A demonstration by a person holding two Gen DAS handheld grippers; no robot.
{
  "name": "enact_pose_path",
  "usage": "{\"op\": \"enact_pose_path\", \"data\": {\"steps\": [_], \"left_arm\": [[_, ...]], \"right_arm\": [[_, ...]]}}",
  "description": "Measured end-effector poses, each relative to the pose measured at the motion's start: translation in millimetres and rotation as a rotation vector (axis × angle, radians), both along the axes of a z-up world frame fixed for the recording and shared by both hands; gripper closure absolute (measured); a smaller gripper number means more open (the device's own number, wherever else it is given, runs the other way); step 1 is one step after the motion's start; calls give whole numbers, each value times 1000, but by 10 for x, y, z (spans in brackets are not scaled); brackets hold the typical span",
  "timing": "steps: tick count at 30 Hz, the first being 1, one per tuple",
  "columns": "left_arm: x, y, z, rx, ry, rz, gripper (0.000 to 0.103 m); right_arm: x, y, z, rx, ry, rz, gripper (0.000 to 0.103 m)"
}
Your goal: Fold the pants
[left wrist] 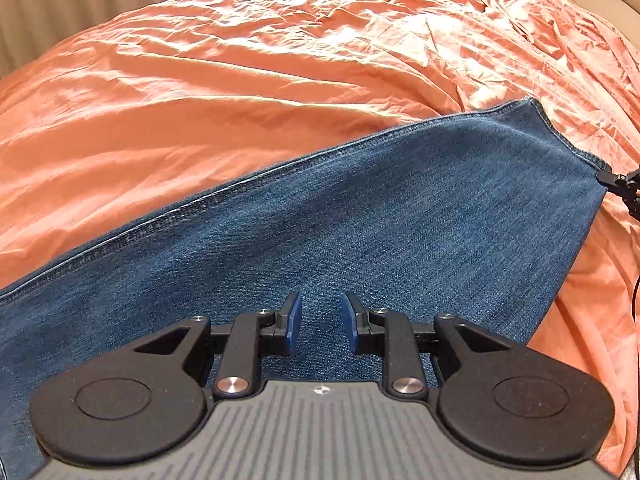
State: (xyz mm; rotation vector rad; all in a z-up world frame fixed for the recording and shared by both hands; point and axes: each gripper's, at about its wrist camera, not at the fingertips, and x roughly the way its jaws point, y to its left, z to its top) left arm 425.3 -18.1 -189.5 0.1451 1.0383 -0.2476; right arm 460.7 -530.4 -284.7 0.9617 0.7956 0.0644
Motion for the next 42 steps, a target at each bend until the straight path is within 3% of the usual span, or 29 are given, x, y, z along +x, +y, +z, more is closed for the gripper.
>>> {"op": "enact_pose_path", "data": {"steps": [2,5,7,9,11,14,16,19,21,24,28,34,42], "left_arm": [[33,-35,-89,27,11,4,74],[41,-62,-155,32,20,9,74],[28,-80,-138,35,12,-6,74],[15,-94,-116,29,3,-18,74],[2,-109,-101,16,-14,-20,74],[17,-135,-101,-14,-35,1,74],[59,-163,-115,-25,-45,21,74],[151,-203,-127,-40,-59,36,74],[248,-232,-148,-56,-67,43,74],[432,-288,-216,-68,-73,47,74],[721,-337,-302,-76,-94,54,74],[1039,-442,-416,-59,-87,40,74],[732,-537,-378,-28,-108,18,74]], "right_arm": [[25,-33,-147,33,30,-9,103],[-28,-75,-139,47,26,-16,103],[-109,-98,-35,20,7,-15,91],[-191,-134,42,20,-5,-4,48],[-245,-173,0,87,7,7,45],[-233,-173,-207,192,54,9,46],[-184,-145,-316,223,62,-7,52],[-71,-118,-421,249,53,-39,66],[-18,-123,-488,279,59,-59,85],[-47,-164,-515,325,34,-84,92],[-92,-133,-420,228,2,-64,95],[-56,-100,-459,205,18,-75,98],[48,-23,-387,182,64,-79,98]]}}
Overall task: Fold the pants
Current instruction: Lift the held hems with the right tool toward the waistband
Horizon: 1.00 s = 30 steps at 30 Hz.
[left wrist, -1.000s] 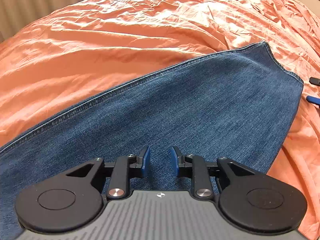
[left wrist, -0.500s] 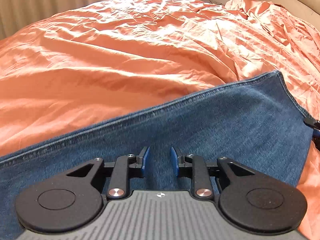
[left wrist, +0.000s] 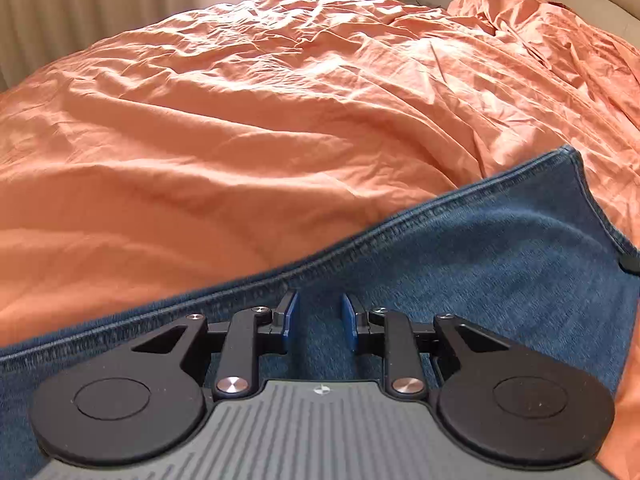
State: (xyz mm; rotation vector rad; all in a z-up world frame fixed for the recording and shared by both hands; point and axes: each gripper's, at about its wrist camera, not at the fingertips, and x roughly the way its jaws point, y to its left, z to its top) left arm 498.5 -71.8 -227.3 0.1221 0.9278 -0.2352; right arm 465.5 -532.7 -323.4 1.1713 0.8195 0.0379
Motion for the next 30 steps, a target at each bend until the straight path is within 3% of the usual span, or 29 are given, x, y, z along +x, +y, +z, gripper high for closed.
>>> {"op": "enact_pose_path", "data": {"steps": [6,13,18,24,30], "left_arm": [[-620,-101,32,7,9,-19,75],[-1210,-180,19,-73,-2,57,77],[-1422,-177,65,-113,8,72,79],[-1662,-114,151,-144,51,-5,78],[-1949,268,442,-207,-7,0,78]], "right_arm": [[72,74,213,-86,23,26,97],[130,264,711,-265,-36,109,98],[156,465,1270,-382,-115,190,98],[87,987,2075,-536,-263,302,98],[-41,1802,2745,-643,-393,416,98]]}}
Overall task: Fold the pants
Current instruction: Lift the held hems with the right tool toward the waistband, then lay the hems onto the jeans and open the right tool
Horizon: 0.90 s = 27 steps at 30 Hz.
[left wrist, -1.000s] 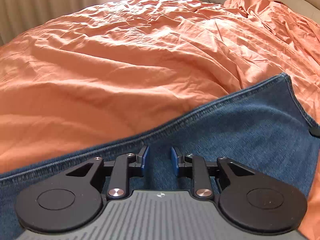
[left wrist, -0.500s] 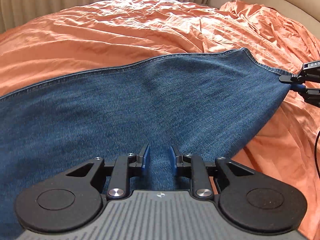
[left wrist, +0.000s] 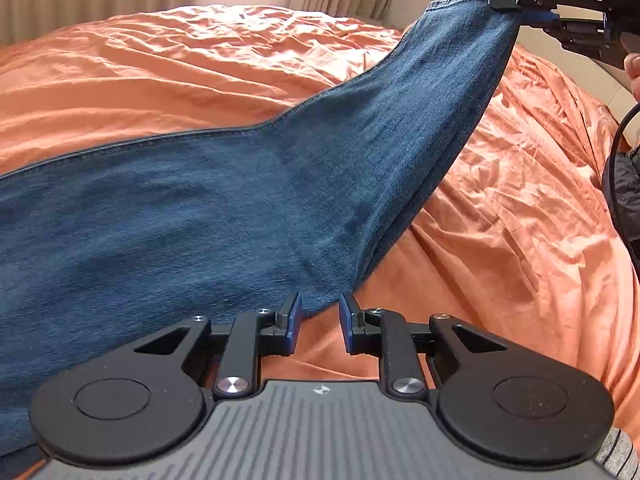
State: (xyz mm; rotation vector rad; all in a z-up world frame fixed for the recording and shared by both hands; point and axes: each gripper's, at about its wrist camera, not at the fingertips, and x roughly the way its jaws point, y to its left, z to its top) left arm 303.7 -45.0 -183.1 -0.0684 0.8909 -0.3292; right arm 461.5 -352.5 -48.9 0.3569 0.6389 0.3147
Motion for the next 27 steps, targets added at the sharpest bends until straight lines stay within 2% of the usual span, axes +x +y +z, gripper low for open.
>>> {"op": "enact_pose_path", "data": {"steps": [5,8,11,14,17,19,22,24,26,27], "left_arm": [[-180,495,278,-15,-58,66,78],[-287,824,423,-5,-80,127,78],[-390,1161,516,-17,-94,191,78],[-513,1476,539,-30,-99,245,78],[-605,1740,478,-45,-83,289,78],[-648,1875,402,-62,-65,316,78],[-706,2046,304,-99,-37,340,77],[-746,2166,264,-142,-28,343,74],[-748,2249,238,-191,-25,351,66],[-736,2290,222,-219,-24,353,65]], "right_arm": [[-138,814,251,-56,-44,94,98],[-207,1290,232,-49,-44,140,98],[-271,1806,85,-28,-16,194,98],[-394,2317,-213,-29,14,252,98],[-534,2763,-667,-26,86,316,98],[-645,3037,-1049,-57,161,355,98],[-776,3347,-1590,-155,272,384,97],[-799,3349,-1758,-158,279,380,94],[-794,3334,-1785,-128,284,375,90],[-769,3324,-1793,-104,297,390,80]]}}
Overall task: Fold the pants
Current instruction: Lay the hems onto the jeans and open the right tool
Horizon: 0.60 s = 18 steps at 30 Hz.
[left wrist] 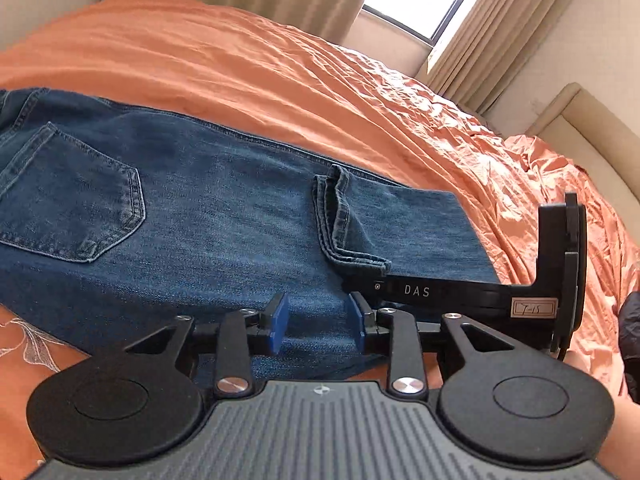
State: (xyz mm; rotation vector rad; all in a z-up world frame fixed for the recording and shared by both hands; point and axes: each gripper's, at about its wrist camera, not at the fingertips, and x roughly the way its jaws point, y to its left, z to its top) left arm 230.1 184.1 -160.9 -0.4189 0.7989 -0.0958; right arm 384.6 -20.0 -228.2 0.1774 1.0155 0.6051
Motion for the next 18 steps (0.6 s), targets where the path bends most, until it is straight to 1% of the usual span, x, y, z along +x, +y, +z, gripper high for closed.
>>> {"op": "enact_pose_path", "data": {"steps": [2,3,6,8,11,13,16,18], "left_arm": [[52,63,-35,-63,2,9,63],[93,74,-40,-89,3,17,62],[227,96,-61,-144,0,36,61],[329,107,-78,-166,-10,47,52],[538,82,-131,-186,-14,67,43],[715,57,-196,-200,-13,88,41],[964,22,-326,-240,-3,118,36],[1106,-4,-429,-245,11,136,34]], "right_arm": [[3,8,30,27,20,34,66],[0,-1,49,29,24,48,65],[19,-89,157,39,37,90,65],[28,-241,233,57,40,91,63],[106,-545,352,57,11,43,62],[209,-750,402,44,-13,7,62],[364,-1051,445,-7,-68,-40,62],[454,-1278,456,-39,-96,-66,62]]}}
